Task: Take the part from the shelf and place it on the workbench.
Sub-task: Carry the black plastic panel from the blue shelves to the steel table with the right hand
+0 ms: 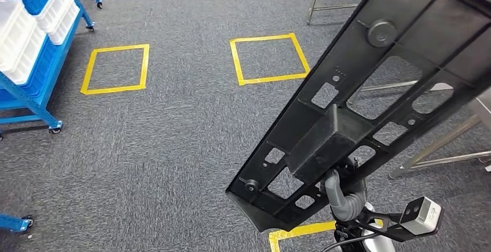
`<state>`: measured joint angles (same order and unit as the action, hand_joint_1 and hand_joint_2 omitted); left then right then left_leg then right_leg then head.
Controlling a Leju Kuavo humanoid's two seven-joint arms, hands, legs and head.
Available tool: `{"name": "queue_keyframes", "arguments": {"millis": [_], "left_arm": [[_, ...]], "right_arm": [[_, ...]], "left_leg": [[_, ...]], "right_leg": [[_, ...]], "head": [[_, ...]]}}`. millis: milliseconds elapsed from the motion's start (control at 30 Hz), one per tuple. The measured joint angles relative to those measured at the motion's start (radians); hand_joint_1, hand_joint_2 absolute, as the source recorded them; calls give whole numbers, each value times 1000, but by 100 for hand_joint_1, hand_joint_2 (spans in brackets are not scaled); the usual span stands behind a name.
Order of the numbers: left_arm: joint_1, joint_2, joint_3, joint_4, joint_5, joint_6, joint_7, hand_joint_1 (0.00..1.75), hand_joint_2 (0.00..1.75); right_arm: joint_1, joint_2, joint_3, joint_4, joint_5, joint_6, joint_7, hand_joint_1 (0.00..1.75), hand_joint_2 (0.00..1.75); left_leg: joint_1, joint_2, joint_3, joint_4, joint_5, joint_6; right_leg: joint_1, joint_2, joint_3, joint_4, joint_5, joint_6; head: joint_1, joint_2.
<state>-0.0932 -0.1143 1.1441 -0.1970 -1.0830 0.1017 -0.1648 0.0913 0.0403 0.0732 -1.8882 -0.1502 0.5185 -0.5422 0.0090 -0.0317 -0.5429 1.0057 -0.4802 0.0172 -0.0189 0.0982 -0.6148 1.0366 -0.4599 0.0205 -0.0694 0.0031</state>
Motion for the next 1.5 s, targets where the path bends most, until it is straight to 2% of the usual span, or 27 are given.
{"name": "queue_keyframes", "arguments": {"millis": [33,100,167,200,233,300,367,400,467,533,600,667,700,733,767,833,900,967,1000,1067,1133,1200,1233,1267,1367,1433,1500], "left_arm": [[0,0,4,0,5,1,-5,0,0],[0,1,15,-1,17,3,-15,0,0],[2,1,24,-1,22,4,-23,0,0],[1,1,26,-1,20,4,-25,0,0],[1,1,26,-1,18,4,-26,0,0],[-1,0,26,-1,12,4,-26,0,0],[-1,-1,26,-1,7,6,-25,0,0],[-1,-1,26,-1,5,7,-23,0,0],[-2,-1,26,-1,4,9,-18,0,0],[-3,-1,27,-1,4,12,-15,0,0],[0,0,27,-1,4,12,-14,0,0],[4,0,27,-1,2,12,-12,0,0],[6,0,27,-1,1,12,-10,0,0],[7,0,28,-1,-1,12,-8,0,0],[7,0,28,-1,-3,13,-6,0,0],[7,0,28,-1,-8,14,-1,0,0],[7,0,27,-1,-14,16,4,0,0],[6,-1,26,-1,-17,17,7,0,0],[5,-1,25,-1,-17,17,8,0,0],[4,-2,24,-1,-17,18,8,0,0],[7,-2,24,-1,-17,18,10,0,0],[10,-3,24,-1,-18,19,16,0,0],[11,-3,24,-1,-20,20,20,0,0],[10,-3,24,-1,-22,20,22,0,0],[7,-4,21,-1,-29,20,19,0,0],[5,-4,20,-1,-32,19,10,0,0],[2,-4,18,-1,-33,17,2,0,0]], "right_arm": [[-4,0,1,1,1,1,3,175,175],[-15,2,2,6,0,4,7,175,175],[-20,3,3,12,-2,4,9,175,175],[-20,3,3,16,-3,4,10,175,175],[-20,3,3,18,-4,4,10,175,175],[-20,3,3,21,-6,5,10,175,175],[-21,3,3,21,-8,6,8,175,175],[-21,3,3,21,-9,8,7,175,175],[-17,3,3,21,-10,10,6,175,175],[-12,3,3,20,-11,13,3,175,175],[-7,3,2,19,-12,15,0,175,175],[2,3,2,20,-12,16,-2,175,175],[8,3,2,20,-13,17,-3,175,175],[13,3,2,20,-13,17,-3,175,175],[18,3,2,20,-13,17,-4,175,175],[25,3,2,20,-13,17,-7,175,175],[32,3,2,20,-14,16,-11,175,175],[41,3,2,19,-14,15,-14,175,175],[46,3,2,19,-14,14,-15,175,175],[49,3,1,18,-14,12,-16,175,175],[51,3,1,18,-14,9,-16,175,175],[56,3,1,18,-13,6,-14,175,175],[58,3,1,18,-11,4,-12,175,175],[60,3,1,17,-8,3,-9,175,175],[60,4,0,9,-1,2,0,175,175],[61,5,0,3,-1,2,3,175,175],[63,6,-1,0,-1,2,6,175,175]], "left_leg": [[0,12,0,-5,4,7],[-6,35,-2,-8,6,14],[-12,61,-3,-7,5,16],[-14,73,-3,-7,5,17],[-17,84,-2,-7,4,17],[-21,104,2,-7,0,16],[-26,122,5,-5,-4,11],[-28,132,6,-6,-6,7],[-29,149,11,-6,-10,-1],[-27,119,1,30,-39,-12],[-19,63,-48,146,-101,-23],[-11,43,-105,266,-145,-32],[-7,41,-114,282,-139,-35],[-4,39,-104,256,-113,-38],[0,32,-77,194,-73,-39],[7,-13,-18,60,-16,-38],[8,-44,4,6,-7,-32],[6,-29,4,2,-4,-21],[6,-18,5,-2,-1,-14],[9,8,6,-11,6,0],[5,34,5,-13,6,7],[2,61,4,-13,4,8],[2,74,4,-12,3,7],[2,86,5,-12,2,6],[-2,111,11,-10,-5,-5],[-6,124,15,-10,-8,-16],[-5,137,20,-11,-12,-28]], "right_leg": [[1,-29,-15,31,-21,3],[3,-82,-69,150,-87,6],[4,-92,-117,260,-127,8],[4,-94,-118,267,-121,6],[7,-98,-96,231,-97,2],[20,-135,-13,85,-39,-14],[35,-170,37,-12,-14,-32],[39,-172,40,-23,-16,-37],[35,-147,40,-31,-9,-44],[24,-124,47,-44,0,-53],[18,-102,50,-49,4,-58],[18,-76,49,-47,4,-59],[17,-62,49,-45,4,-58],[16,-47,49,-42,3,-57],[14,-33,49,-38,1,-54],[12,-9,46,-29,-3,-45],[10,11,36,-24,-1,-32],[8,32,28,-25,4,-19],[8,25,23,-20,0,-13],[10,-22,-6,38,-38,-5],[9,-77,-68,168,-103,1],[5,-92,-116,269,-133,7],[4,-95,-114,267,-122,8],[3,-100,-92,225,-94,8],[7,-144,19,18,-15,0],[14,-156,38,-24,-12,-10],[14,-136,36,-25,-9,-21]], "head": [[0,0],[0,0],[0,0],[0,0],[0,0],[0,0],[0,0],[0,0],[0,0],[-1,0],[-2,0],[-2,0],[-2,0],[-2,0],[-2,0],[-2,0],[-2,0],[-2,0],[-2,0],[-2,0],[-2,0],[-2,0],[-2,0],[-2,0],[-2,0],[-2,0],[-2,0]]}}
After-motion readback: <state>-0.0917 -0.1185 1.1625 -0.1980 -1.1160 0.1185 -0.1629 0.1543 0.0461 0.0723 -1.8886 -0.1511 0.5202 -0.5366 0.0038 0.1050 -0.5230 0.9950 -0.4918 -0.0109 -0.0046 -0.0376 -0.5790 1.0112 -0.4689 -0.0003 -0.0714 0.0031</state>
